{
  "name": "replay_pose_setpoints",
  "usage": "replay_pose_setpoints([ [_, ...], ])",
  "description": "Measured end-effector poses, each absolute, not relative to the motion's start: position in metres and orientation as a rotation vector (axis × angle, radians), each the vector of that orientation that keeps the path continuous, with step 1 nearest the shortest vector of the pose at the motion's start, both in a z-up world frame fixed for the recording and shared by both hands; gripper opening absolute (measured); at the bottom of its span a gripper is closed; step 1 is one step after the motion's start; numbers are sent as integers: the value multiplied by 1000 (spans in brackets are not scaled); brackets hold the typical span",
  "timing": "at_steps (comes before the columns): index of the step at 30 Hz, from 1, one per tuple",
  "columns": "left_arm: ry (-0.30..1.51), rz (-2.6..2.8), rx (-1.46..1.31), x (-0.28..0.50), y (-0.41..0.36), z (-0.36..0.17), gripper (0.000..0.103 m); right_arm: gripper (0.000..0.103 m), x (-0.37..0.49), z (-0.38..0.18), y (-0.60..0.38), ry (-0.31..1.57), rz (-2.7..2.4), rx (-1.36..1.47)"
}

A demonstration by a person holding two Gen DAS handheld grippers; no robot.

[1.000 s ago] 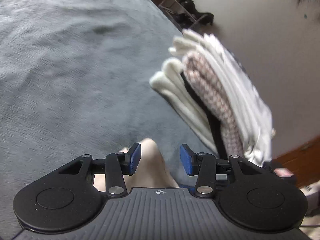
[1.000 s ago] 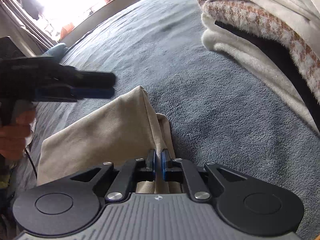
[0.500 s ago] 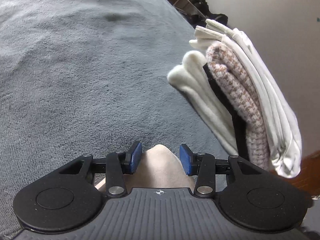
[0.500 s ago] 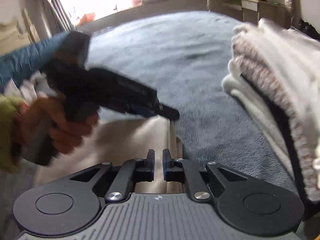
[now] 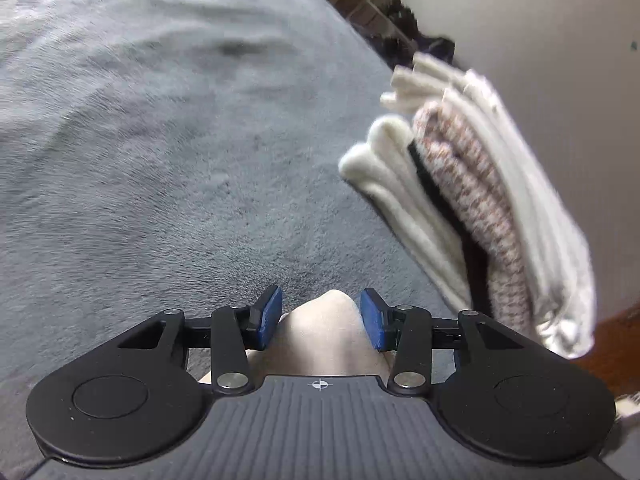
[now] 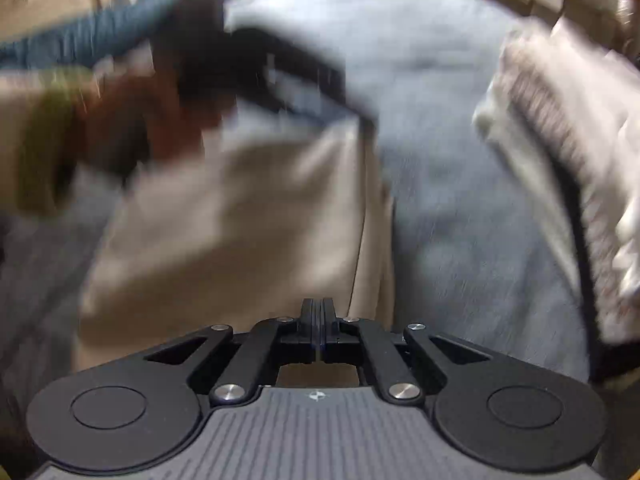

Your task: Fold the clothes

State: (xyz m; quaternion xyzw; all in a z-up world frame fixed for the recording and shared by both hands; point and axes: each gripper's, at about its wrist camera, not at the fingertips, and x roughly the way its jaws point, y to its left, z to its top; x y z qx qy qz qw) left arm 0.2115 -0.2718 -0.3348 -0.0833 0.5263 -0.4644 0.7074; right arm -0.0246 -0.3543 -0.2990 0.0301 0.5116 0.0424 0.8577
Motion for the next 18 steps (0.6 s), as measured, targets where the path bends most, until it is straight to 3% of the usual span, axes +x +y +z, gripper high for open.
replay_pose_setpoints([
  [3, 1132, -971, -263, 206, -236, -312, 43, 0, -34, -307, -357, 1100, 52, 89],
  [8, 1117, -943, -229, 151, -181, -286, 43, 2, -32, -270, -358, 1088, 1, 107],
  [13, 1254, -1014, -81, 51, -174, -311, 43, 2, 8, -242, -337, 997, 127, 65],
  [18, 1176, -914, -74, 3, -177, -331, 47, 2, 59, -275, -320, 1026, 125, -52],
])
